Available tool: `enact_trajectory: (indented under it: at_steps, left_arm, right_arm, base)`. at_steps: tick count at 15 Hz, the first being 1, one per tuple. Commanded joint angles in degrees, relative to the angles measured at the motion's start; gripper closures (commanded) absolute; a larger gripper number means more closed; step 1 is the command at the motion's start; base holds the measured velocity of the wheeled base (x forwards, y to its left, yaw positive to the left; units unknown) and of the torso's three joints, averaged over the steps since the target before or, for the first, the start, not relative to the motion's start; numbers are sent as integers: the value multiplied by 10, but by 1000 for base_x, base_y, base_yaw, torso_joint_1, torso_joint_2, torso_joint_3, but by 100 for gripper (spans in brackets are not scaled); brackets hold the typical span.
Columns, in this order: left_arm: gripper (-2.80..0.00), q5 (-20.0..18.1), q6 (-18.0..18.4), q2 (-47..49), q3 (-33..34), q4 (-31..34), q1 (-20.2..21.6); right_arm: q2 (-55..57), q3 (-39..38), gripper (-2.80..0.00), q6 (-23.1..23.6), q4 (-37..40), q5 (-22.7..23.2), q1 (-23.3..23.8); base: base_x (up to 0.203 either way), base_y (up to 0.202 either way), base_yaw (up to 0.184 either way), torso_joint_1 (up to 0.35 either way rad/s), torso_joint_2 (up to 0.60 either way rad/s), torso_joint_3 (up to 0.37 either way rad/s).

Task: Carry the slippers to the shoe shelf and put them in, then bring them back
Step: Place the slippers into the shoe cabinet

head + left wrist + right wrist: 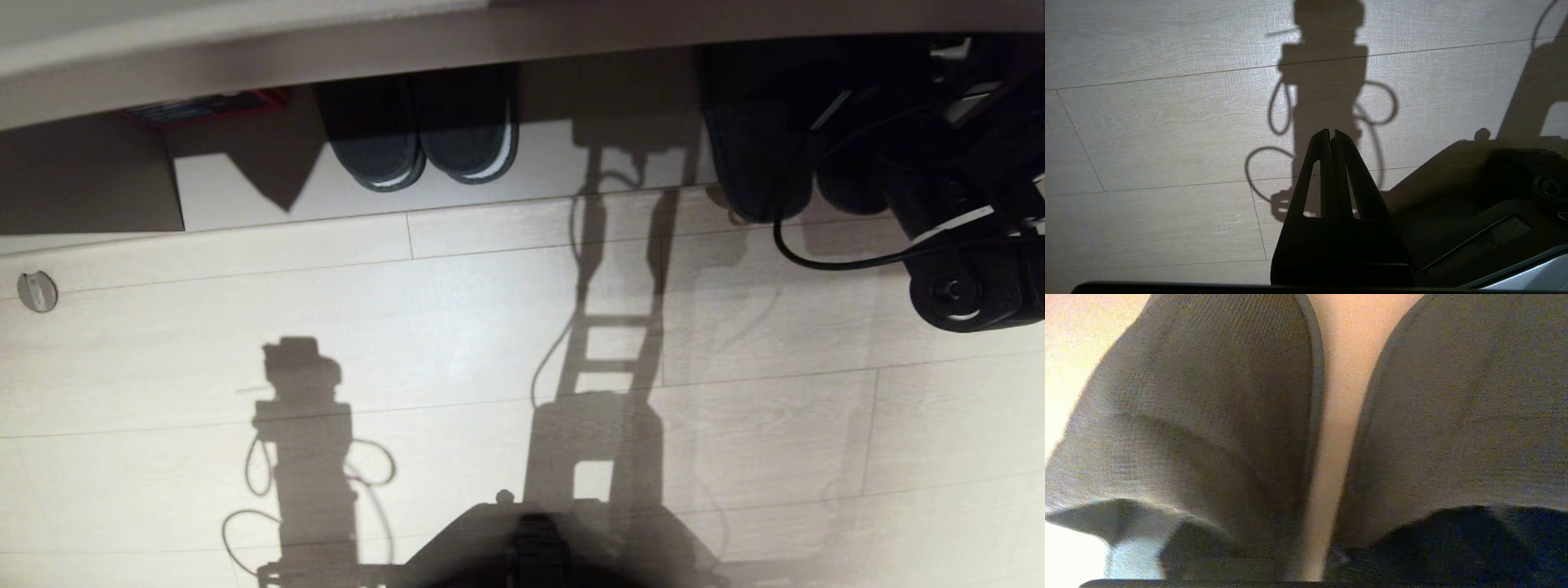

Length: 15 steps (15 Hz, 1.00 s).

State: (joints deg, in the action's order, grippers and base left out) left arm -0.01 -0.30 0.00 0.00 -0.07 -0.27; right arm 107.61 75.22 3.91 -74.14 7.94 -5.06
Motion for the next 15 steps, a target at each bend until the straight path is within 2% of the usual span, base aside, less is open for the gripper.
enact_trajectory:
  at_steps: [1,15]
  left_arm:
    - [0,0,0,0,1,0,0]
    - [0,0,-1,0,1,0,0]
  right_arm:
    - [-6,-3,-280,0,-4,1,0]
    - [-72,-109,-280,11,4,6,-2]
  base:
    - [0,0,0,0,0,0]
    - [0,0,0,0,0,0]
